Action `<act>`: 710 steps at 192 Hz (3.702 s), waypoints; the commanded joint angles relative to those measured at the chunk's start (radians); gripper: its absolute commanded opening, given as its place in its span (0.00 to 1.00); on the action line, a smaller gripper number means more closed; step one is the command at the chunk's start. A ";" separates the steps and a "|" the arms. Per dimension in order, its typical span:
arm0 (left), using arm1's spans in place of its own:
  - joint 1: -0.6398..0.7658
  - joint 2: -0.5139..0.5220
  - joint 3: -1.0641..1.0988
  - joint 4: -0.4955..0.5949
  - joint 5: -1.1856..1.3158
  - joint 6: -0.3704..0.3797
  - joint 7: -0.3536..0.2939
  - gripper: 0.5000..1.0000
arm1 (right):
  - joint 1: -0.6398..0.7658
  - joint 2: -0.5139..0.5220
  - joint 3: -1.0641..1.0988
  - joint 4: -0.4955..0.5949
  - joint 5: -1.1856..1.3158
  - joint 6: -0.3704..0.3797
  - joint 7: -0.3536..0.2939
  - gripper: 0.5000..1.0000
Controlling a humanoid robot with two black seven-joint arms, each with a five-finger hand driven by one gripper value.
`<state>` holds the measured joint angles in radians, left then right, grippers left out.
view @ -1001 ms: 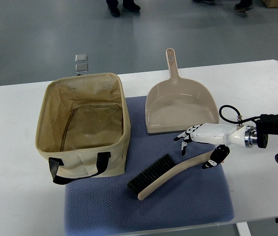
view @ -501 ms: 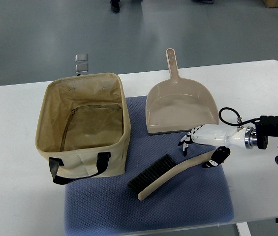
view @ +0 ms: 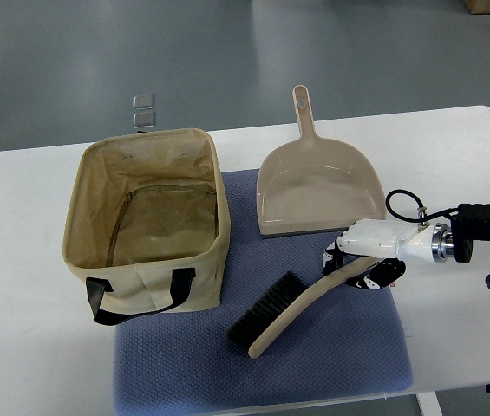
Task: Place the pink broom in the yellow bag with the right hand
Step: 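Close the right hand fingers around the brush handle, then lift the brush with the right hand and swing it over the bin, then lower the brush bristles-first into the beige fabric bin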
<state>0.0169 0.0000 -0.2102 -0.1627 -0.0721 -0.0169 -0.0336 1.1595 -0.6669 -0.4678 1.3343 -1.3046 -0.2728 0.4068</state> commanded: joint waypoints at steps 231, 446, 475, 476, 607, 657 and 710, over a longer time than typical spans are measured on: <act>0.000 0.000 0.000 0.000 0.000 0.000 0.000 1.00 | 0.012 -0.166 0.153 0.008 -0.012 0.067 0.121 0.00; 0.000 0.000 0.000 0.000 0.000 0.000 0.000 1.00 | 0.531 -0.183 0.245 -0.267 0.166 0.418 0.124 0.00; 0.000 0.000 -0.002 0.000 0.000 0.000 0.000 1.00 | 0.551 -0.085 0.245 -0.305 0.197 0.418 0.116 0.00; 0.000 0.000 -0.002 0.000 0.000 0.000 0.000 1.00 | 0.551 -0.085 0.245 -0.305 0.197 0.418 0.116 0.00; 0.000 0.000 -0.003 0.000 0.000 0.000 0.000 1.00 | 0.390 0.349 0.238 -0.461 0.231 0.354 0.079 0.00; 0.000 0.000 -0.003 0.000 0.000 0.000 0.000 1.00 | 0.309 0.423 0.233 -0.463 0.222 0.302 0.056 0.00; 0.000 0.000 -0.003 0.000 0.000 0.000 0.000 1.00 | 0.295 0.428 0.236 -0.461 0.228 0.271 0.058 0.13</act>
<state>0.0169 0.0000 -0.2133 -0.1625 -0.0721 -0.0169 -0.0337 1.4563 -0.2400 -0.2335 0.8720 -1.0807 0.0113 0.4636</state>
